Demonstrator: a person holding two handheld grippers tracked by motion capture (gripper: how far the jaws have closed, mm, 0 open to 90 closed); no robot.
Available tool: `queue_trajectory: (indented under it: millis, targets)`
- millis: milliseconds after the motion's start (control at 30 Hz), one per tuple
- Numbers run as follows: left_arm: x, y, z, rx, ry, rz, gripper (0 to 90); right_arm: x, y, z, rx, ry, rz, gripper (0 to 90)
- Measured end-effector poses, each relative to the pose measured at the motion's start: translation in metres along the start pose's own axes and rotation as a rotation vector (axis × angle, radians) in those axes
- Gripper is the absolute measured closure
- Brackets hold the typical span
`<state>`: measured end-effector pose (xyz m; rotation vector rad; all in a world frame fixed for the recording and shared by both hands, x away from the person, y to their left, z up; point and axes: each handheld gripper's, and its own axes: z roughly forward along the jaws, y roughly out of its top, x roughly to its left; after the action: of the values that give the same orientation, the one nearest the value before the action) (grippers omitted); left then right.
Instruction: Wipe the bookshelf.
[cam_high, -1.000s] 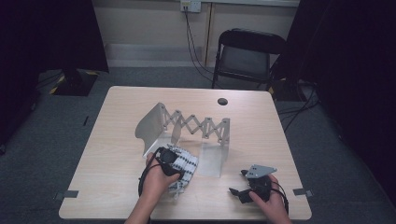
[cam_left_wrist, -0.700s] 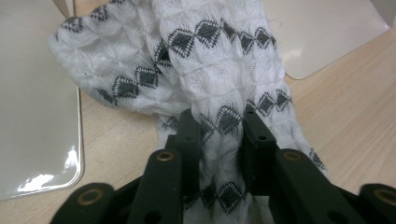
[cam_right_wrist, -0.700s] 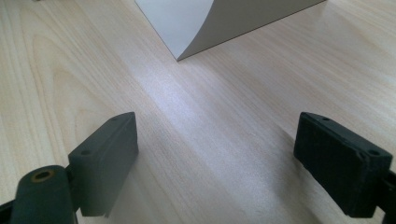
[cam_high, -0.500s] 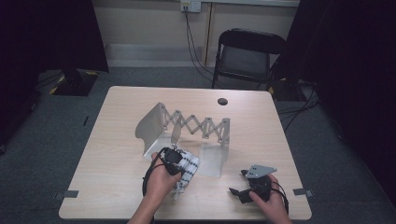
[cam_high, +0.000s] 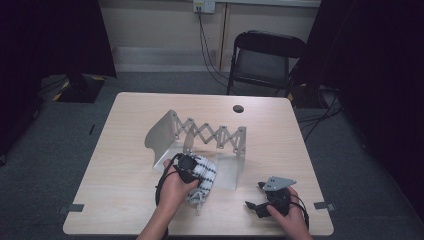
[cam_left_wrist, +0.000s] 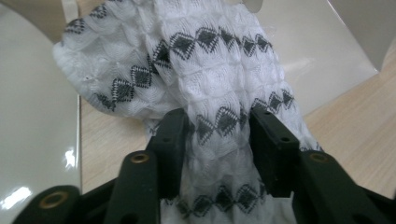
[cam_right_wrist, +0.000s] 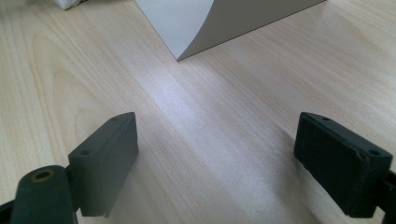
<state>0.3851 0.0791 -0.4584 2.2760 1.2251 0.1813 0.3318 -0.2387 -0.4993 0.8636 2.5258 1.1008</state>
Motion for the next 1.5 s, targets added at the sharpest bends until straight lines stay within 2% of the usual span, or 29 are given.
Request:
queue_trajectory:
  millis: [133, 267, 400, 600, 733, 833, 967, 1033, 1100, 1333, 1500]
  targets:
    - [-0.001, -0.005, -0.009, 0.002, 0.025, 0.011, 41.7, 0.000, 0.000, 0.000, -0.001, -0.001, -0.001, 13.3]
    - [-0.002, -0.011, -0.014, 0.007, 0.038, 0.001, 32.1, 0.000, 0.000, 0.000, 0.000, 0.000, -0.001, 13.3]
    - [-0.002, -0.018, -0.007, 0.025, 0.047, 0.006, 28.1, 0.000, 0.000, 0.000, 0.000, 0.000, 0.000, 13.3]
    - [-0.002, -0.021, 0.004, 0.026, 0.055, 0.010, 24.7, 0.000, 0.000, 0.000, 0.000, 0.000, 0.000, 13.3]
    - [-0.004, -0.019, 0.003, 0.037, 0.063, 0.021, 30.3, 0.000, 0.000, 0.000, 0.000, 0.000, 0.000, 13.3]
    - [-0.006, -0.018, 0.002, 0.032, 0.041, 0.041, 43.6, 0.000, 0.000, 0.000, 0.000, 0.000, 0.000, 13.3]
    - [-0.008, -0.015, 0.002, 0.047, 0.005, 0.047, 57.9, 0.000, 0.000, 0.000, 0.000, -0.001, -0.001, 13.3]
    - [-0.008, -0.014, 0.002, 0.061, -0.019, 0.034, 69.9, 0.000, 0.000, 0.000, 0.000, -0.001, -0.001, 13.3]
    - [-0.009, -0.013, 0.002, 0.062, -0.026, 0.027, 76.1, 0.000, 0.000, 0.000, 0.000, 0.000, 0.000, 13.3]
    - [-0.005, -0.002, -0.002, 0.089, -0.013, -0.001, 81.1, 0.000, 0.000, 0.000, 0.000, 0.000, 0.000, 13.3]
    - [-0.001, 0.011, -0.013, 0.094, -0.016, -0.026, 81.2, 0.000, 0.000, 0.000, 0.000, 0.000, 0.000, 13.3]
